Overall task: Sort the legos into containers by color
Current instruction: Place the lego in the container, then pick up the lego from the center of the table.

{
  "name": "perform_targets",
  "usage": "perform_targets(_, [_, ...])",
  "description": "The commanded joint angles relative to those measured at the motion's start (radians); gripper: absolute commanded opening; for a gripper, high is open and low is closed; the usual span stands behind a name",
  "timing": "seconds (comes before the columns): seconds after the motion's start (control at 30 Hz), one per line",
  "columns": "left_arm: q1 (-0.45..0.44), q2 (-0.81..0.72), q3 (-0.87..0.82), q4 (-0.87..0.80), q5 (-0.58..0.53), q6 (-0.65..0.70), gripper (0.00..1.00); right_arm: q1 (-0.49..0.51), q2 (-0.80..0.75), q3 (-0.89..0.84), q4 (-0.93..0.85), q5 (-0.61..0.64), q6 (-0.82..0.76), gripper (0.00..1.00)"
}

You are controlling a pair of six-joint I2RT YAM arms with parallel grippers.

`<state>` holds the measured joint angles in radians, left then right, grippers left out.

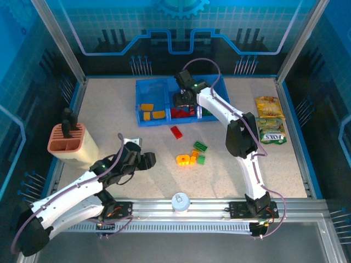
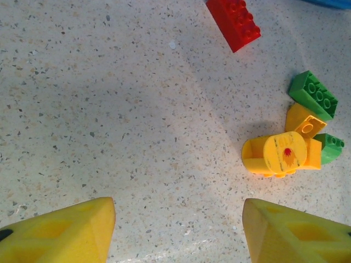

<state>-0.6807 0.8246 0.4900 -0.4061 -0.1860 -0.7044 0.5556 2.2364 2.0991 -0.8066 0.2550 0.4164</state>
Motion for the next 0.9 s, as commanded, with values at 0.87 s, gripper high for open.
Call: perform_targets(0.87, [0.002, 1.024, 0.852, -0.166, -0.054, 0.088, 0.68, -0.011, -0.959, -1.103, 0.317, 0.017, 0.120, 0.79])
